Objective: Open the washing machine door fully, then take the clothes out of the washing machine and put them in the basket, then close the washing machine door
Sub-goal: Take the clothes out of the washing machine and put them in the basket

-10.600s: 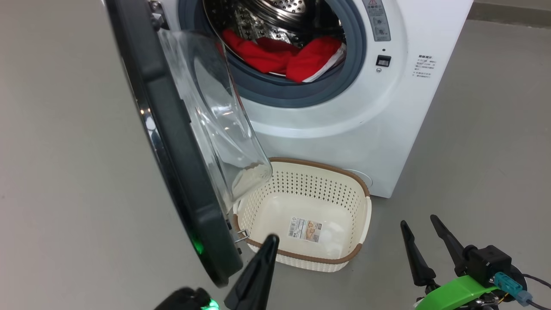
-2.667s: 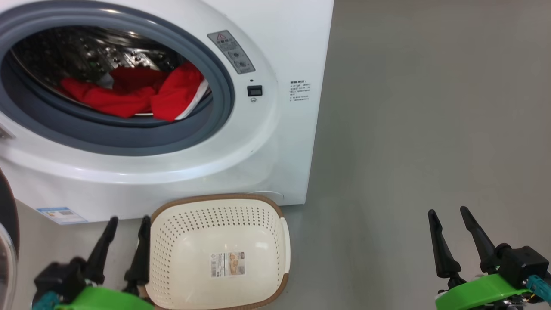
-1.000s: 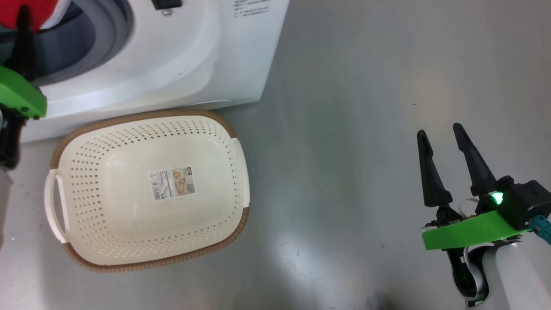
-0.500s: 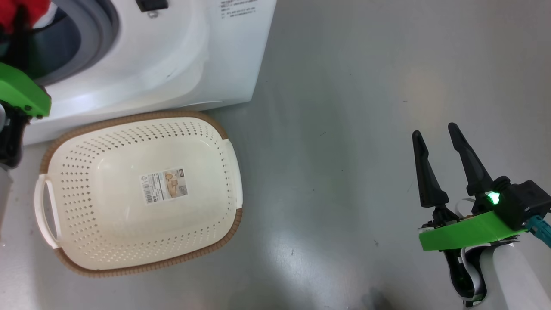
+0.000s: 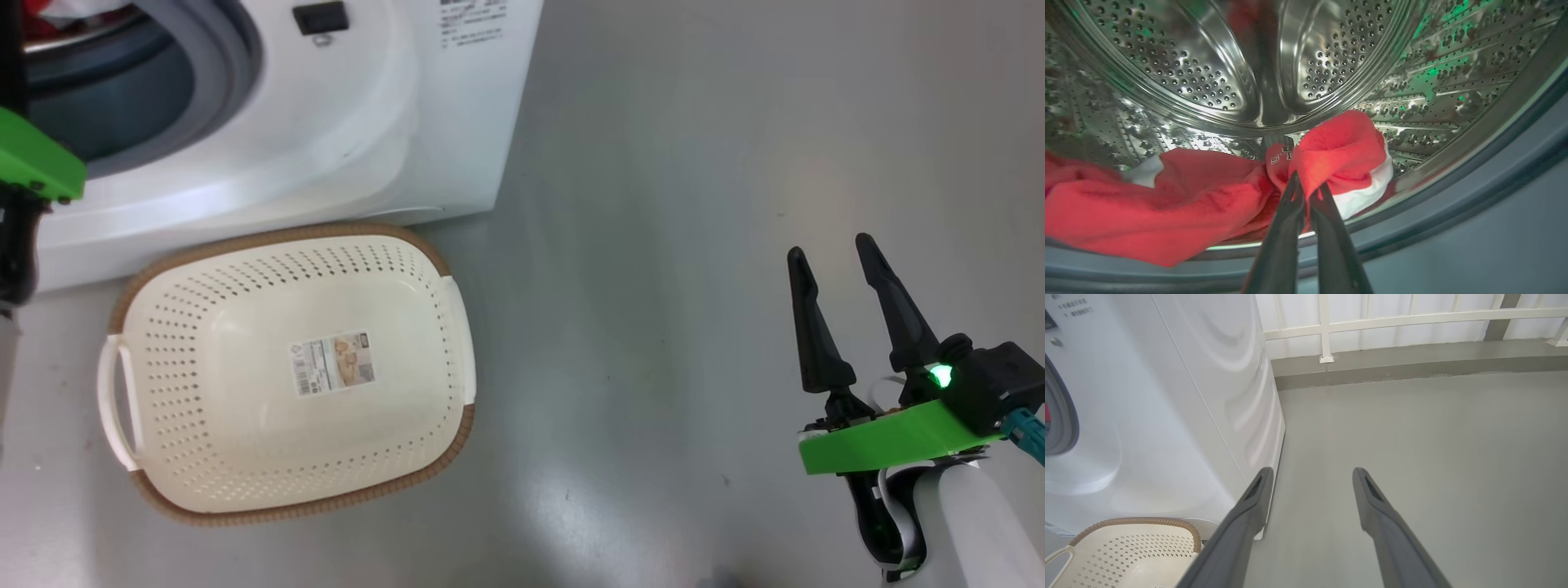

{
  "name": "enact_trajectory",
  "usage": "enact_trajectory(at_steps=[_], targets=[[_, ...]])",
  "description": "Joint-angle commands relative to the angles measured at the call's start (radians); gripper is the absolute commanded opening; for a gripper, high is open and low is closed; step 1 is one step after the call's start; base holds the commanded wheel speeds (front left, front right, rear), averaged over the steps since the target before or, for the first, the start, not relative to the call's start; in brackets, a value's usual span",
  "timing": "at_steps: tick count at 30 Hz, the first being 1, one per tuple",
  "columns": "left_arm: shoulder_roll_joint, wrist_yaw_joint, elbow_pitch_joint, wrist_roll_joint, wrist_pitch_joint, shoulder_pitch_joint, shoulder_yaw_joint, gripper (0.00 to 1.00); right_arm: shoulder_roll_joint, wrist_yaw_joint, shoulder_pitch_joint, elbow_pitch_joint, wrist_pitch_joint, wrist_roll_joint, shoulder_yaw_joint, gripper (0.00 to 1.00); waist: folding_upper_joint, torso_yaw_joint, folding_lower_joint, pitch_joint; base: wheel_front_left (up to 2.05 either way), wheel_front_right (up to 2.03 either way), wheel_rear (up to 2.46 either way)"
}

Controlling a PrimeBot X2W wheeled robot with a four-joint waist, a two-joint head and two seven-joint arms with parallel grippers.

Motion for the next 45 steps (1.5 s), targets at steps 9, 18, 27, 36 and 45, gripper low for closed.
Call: enact_trajectory(at_steps=[9,18,27,36,45], targets=[[-0.05,-0.005,-0.19,0.255,-0.005,0.232,0.351,0.0,0.0,0.008,0.023,-0.005,-0.006,-0.014,-0.007,1.0,-0.0001,0.047,0.0,-0.094,0.0,0.0,0.0],[-0.163,-0.005,-0.374,0.391,-0.005,0.418,0.522,0.0,0.0,0.008,0.046,-0.001,-0.006,-0.015,-0.028,1.0,-0.0001,0.081,0.0,-0.136,0.0,0.0,0.0],[-0.272,-0.005,-0.623,0.482,-0.005,0.584,0.662,0.0,0.0,0.008,0.057,0.005,-0.006,-0.009,-0.038,1.0,-0.0001,0.108,0.0,-0.16,0.0,0.0,0.0],[-0.341,-0.005,-0.838,0.517,-0.005,0.714,0.715,0.0,0.0,0.008,0.057,0.008,-0.006,-0.006,-0.03,1.0,-0.0001,0.107,0.0,-0.175,0.0,0.0,0.0],[-0.373,-0.005,-0.95,0.513,-0.005,0.78,0.703,0.0,0.0,0.008,0.065,0.003,-0.006,-0.005,-0.036,1.0,-0.0001,0.112,0.0,-0.179,0.0,0.0,0.0]])
